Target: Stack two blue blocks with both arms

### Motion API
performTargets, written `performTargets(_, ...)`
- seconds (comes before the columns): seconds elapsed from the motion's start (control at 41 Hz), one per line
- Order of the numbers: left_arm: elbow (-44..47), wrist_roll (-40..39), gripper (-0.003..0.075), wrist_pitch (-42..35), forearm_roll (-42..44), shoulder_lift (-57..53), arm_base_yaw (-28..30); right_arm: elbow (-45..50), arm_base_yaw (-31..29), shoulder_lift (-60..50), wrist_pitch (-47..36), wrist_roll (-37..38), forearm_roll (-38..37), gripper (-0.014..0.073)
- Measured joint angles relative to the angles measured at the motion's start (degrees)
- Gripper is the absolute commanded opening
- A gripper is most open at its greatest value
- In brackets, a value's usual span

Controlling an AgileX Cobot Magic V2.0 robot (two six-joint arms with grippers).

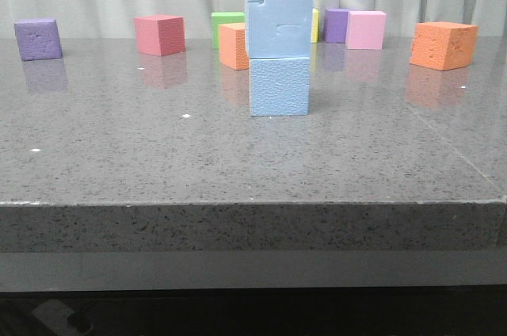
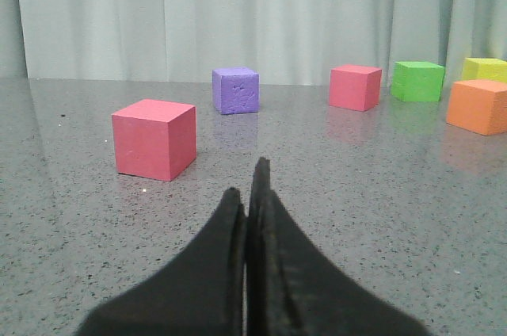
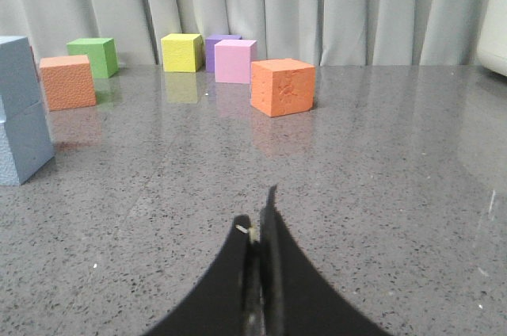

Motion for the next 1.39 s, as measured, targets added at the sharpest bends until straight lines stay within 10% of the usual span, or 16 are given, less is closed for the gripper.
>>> performTargets(1.39, 0.0, 0.0, -0.002, 0.0, 0.0, 0.0, 0.0, 0.0, -1.7, 0.0, -0.2, 3.2, -2.3, -0.0124)
